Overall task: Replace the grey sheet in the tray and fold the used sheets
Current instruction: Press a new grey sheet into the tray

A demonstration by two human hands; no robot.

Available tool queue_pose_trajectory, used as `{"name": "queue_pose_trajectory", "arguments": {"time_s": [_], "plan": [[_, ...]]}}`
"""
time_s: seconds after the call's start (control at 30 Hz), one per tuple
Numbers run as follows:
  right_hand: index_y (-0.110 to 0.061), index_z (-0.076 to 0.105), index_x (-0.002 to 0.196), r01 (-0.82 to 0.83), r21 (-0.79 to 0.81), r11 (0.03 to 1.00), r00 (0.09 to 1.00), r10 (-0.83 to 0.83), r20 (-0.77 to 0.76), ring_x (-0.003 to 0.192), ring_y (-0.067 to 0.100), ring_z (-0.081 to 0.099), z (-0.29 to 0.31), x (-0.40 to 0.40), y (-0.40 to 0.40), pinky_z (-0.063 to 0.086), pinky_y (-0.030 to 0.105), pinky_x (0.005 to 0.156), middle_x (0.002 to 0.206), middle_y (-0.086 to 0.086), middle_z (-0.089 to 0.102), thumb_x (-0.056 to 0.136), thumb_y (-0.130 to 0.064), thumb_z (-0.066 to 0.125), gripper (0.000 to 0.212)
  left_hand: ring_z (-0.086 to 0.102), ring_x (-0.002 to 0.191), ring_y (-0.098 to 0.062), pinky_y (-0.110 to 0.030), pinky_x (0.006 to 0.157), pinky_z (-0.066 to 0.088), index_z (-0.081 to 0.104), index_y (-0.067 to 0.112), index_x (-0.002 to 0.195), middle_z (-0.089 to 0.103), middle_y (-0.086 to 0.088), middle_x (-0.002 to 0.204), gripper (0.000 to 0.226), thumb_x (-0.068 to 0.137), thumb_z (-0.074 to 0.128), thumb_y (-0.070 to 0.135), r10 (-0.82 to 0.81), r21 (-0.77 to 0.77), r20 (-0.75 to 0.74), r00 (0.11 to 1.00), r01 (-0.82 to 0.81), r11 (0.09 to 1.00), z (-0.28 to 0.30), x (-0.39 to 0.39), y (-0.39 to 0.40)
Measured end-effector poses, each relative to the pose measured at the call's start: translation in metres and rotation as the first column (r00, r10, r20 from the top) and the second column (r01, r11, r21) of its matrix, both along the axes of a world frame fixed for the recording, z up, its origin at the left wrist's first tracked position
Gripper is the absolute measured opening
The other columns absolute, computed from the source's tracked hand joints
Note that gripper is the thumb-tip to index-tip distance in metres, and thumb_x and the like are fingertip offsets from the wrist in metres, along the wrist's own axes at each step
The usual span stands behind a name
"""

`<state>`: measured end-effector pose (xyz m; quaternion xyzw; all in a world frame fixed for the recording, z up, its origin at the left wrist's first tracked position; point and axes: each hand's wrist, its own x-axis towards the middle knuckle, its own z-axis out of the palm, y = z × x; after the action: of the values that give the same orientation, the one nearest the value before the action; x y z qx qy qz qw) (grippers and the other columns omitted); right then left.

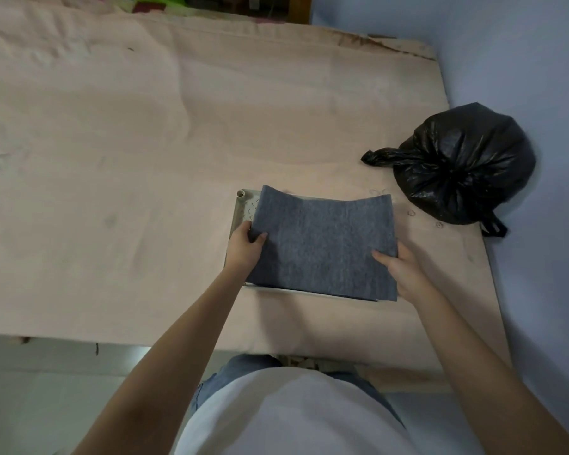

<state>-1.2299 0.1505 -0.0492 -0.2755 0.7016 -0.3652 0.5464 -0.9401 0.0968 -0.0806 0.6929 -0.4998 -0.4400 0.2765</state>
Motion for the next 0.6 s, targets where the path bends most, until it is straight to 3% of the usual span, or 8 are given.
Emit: {"name": "queue_pose_trajectory", "arguments": {"time_s": [0.1, 0.23, 0.4, 0.6], "plan": [[-0.018, 0.054, 0.124, -0.046, -0.004, 0.999, 0.992, 0.046, -0.115, 0.100, 0.018, 0.059, -0.003, 0.005, -0.001, 0.049, 0.035, 0.086, 0.113, 0.000, 0.062, 0.093, -0.015, 0.059, 0.032, 0.056, 0.086, -0.024, -0.029, 0.067, 0.036, 0.048, 0.013, 0.092, 0.056, 0.002, 0.088, 0.018, 0.088, 0.061, 0.025, -0.017, 0.015, 0.064, 0.998, 0.016, 1.000, -0.003, 0.001, 0.000], [-0.015, 0.054, 0.123, -0.070, 0.002, 0.998, 0.972, 0.068, -0.225, 0.097, 0.017, 0.057, -0.007, 0.009, -0.003, 0.045, 0.030, 0.081, 0.110, 0.000, 0.059, 0.093, -0.015, 0.057, 0.030, 0.054, 0.101, -0.022, -0.035, 0.076, 0.046, 0.041, 0.010, 0.116, 0.055, -0.001, 0.113, 0.057, 0.076, 0.075, 0.034, -0.114, 0.090, 0.078, 0.990, 0.107, 0.990, 0.002, -0.002, -0.001], [-0.013, 0.054, 0.121, -0.093, -0.008, 0.996, 0.963, 0.088, -0.255, 0.095, 0.017, 0.056, -0.006, 0.014, -0.007, 0.044, 0.030, 0.079, 0.107, 0.000, 0.058, 0.093, -0.015, 0.059, 0.029, 0.057, 0.105, -0.033, -0.033, 0.070, 0.040, 0.040, 0.007, 0.115, 0.059, -0.010, 0.117, 0.053, 0.078, 0.074, 0.023, -0.112, 0.032, 0.219, 0.969, 0.108, 0.994, 0.005, 0.000, 0.003], [-0.009, 0.054, 0.123, -0.089, -0.018, 0.996, 0.962, 0.081, -0.262, 0.099, 0.020, 0.056, -0.011, 0.021, -0.008, 0.045, 0.031, 0.083, 0.109, 0.003, 0.059, 0.092, -0.012, 0.059, 0.031, 0.054, 0.113, -0.037, -0.039, 0.085, 0.045, 0.032, 0.008, 0.132, 0.056, -0.013, 0.127, 0.061, 0.084, 0.067, 0.018, -0.082, 0.006, 0.211, 0.974, 0.082, 0.997, 0.010, 0.001, 0.004]]}}
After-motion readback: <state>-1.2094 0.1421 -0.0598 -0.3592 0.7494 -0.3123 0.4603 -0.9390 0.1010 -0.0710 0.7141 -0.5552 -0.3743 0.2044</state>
